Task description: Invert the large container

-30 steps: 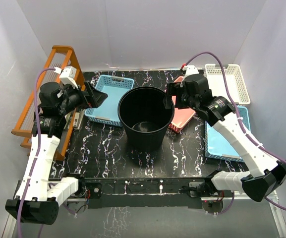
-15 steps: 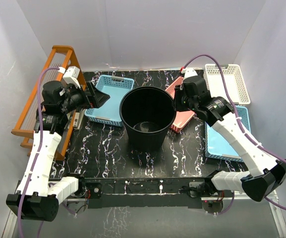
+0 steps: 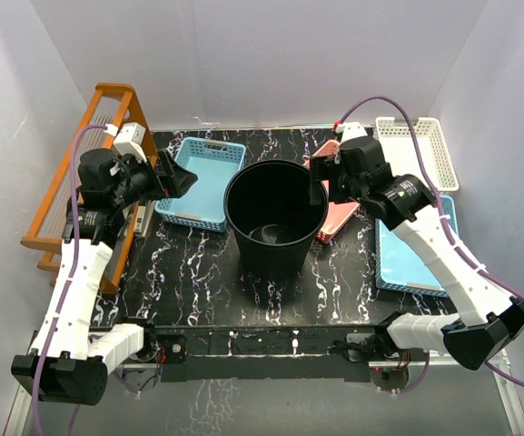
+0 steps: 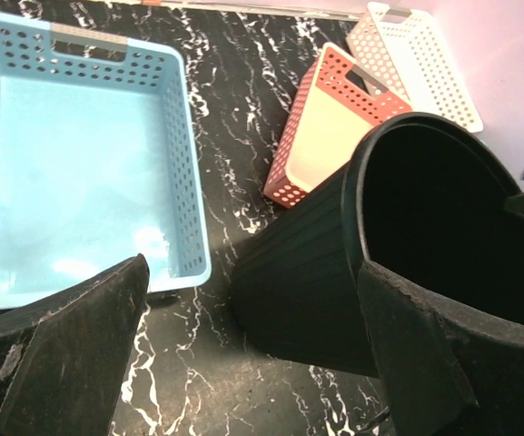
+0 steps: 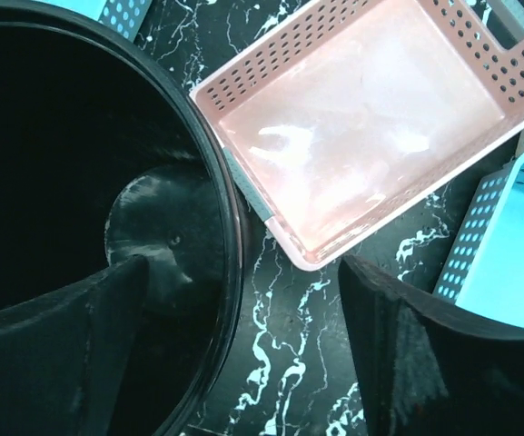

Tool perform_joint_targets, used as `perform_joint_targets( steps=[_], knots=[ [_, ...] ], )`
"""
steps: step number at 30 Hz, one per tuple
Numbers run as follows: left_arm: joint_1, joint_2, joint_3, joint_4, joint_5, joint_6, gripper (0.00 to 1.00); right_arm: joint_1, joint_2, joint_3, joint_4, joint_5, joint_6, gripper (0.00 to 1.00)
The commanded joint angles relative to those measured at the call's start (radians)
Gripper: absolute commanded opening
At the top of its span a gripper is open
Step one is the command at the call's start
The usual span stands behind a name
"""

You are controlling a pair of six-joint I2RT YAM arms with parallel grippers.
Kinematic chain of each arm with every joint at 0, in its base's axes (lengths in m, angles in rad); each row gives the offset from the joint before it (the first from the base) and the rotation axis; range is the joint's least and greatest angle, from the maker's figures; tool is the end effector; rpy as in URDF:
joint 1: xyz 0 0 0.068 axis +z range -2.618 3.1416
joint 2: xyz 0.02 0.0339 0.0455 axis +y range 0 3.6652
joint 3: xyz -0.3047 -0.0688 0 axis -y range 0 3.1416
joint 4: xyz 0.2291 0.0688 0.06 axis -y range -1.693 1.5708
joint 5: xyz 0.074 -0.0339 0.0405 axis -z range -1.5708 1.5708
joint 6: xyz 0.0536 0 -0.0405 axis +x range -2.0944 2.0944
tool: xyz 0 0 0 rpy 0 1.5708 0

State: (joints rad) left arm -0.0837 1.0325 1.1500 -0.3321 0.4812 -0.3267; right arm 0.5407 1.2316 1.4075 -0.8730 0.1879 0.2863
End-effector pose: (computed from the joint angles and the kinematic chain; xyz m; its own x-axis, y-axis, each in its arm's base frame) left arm 0.2002 -0.0417 0.4357 -0.3694 -0.2545 -0.8937 0.4289 0.8065 -0.4069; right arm 0.2030 0.1102 0.4187 -0.6361 -0.0583 -0.7694 -0.2119 0.9720 0.1015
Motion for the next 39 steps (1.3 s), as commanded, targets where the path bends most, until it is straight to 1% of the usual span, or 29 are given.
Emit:
perform_joint_targets(
  steps=[1, 3, 4, 7, 9, 10, 11, 13, 15, 16, 20, 22, 24, 30, 32, 34, 35, 37, 38, 39],
  knots=[
    [-0.001, -0.020, 0.054, -0.066, -0.066, 0.027, 0.99, -0.002, 0.006, 0.186, -0.035, -0.035, -0.062, 0.90],
    [-0.001, -0.012, 0.067, -0.090, -0.087, 0.041, 0.99, -0.002, 0.019, 0.280, -0.046, -0.107, -0.099, 0.92],
    [-0.001, -0.012, 0.066, -0.090, -0.102, 0.041, 0.99, -0.002, 0.016, 0.300, -0.037, -0.159, -0.122, 0.93],
    [-0.001, -0.006, 0.042, -0.089, -0.147, 0.013, 0.99, 0.009, 0.008, 0.309, -0.001, -0.359, -0.160, 0.92],
    [-0.001, -0.003, 0.018, -0.084, -0.177, -0.035, 0.99, 0.041, 0.018, 0.291, 0.005, -0.516, -0.182, 0.92],
    [-0.001, 0.000, 0.003, -0.075, -0.182, -0.046, 0.99, 0.073, 0.026, 0.278, 0.008, -0.553, -0.185, 0.92],
    [-0.001, 0.003, -0.013, -0.066, -0.184, -0.058, 0.99, 0.135, 0.032, 0.263, 0.010, -0.553, -0.188, 0.92],
    [-0.001, 0.019, -0.028, -0.070, -0.181, -0.075, 0.99, 0.253, 0.039, 0.240, 0.008, -0.471, -0.200, 0.92],
    [-0.001, 0.039, -0.034, -0.079, -0.164, -0.079, 0.98, 0.347, 0.045, 0.230, 0.002, -0.401, -0.213, 0.93],
    [-0.001, 0.045, -0.039, -0.077, -0.157, -0.080, 0.99, 0.374, 0.046, 0.225, 0.001, -0.387, -0.217, 0.93],
    [-0.001, 0.046, -0.061, -0.056, -0.154, -0.082, 0.99, 0.411, 0.062, 0.211, -0.025, -0.471, -0.238, 0.97],
    [-0.001, 0.040, -0.072, -0.041, -0.152, -0.090, 0.99, 0.431, 0.078, 0.195, -0.044, -0.445, -0.240, 0.95],
    [-0.001, 0.034, -0.083, -0.023, -0.139, -0.096, 0.99, 0.450, 0.099, 0.179, -0.059, -0.420, -0.242, 0.89],
    [-0.001, 0.038, -0.097, -0.015, -0.139, -0.101, 0.99, 0.481, 0.135, 0.169, -0.088, -0.339, -0.240, 0.59],
    [-0.001, 0.045, -0.096, -0.022, -0.137, -0.100, 0.99, 0.488, 0.139, 0.171, -0.090, -0.317, -0.238, 0.45],
    [-0.001, 0.045, -0.098, -0.028, -0.136, -0.101, 0.99, 0.496, 0.141, 0.171, -0.088, -0.309, -0.235, 0.26],
    [-0.001, 0.041, -0.100, -0.027, -0.137, -0.099, 0.99, 0.501, 0.143, 0.170, -0.085, -0.309, -0.234, 0.21],
    [-0.001, 0.027, -0.111, -0.019, -0.139, -0.100, 0.99, 0.505, 0.146, 0.171, -0.078, -0.311, -0.227, 0.06],
    [-0.001, 0.018, -0.116, -0.015, -0.143, -0.099, 0.99, 0.507, 0.149, 0.174, -0.079, -0.319, -0.224, 0.00],
    [-0.001, 0.011, -0.121, -0.014, -0.146, -0.100, 0.99, 0.507, 0.151, 0.180, -0.079, -0.327, -0.220, 0.00]
  ],
)
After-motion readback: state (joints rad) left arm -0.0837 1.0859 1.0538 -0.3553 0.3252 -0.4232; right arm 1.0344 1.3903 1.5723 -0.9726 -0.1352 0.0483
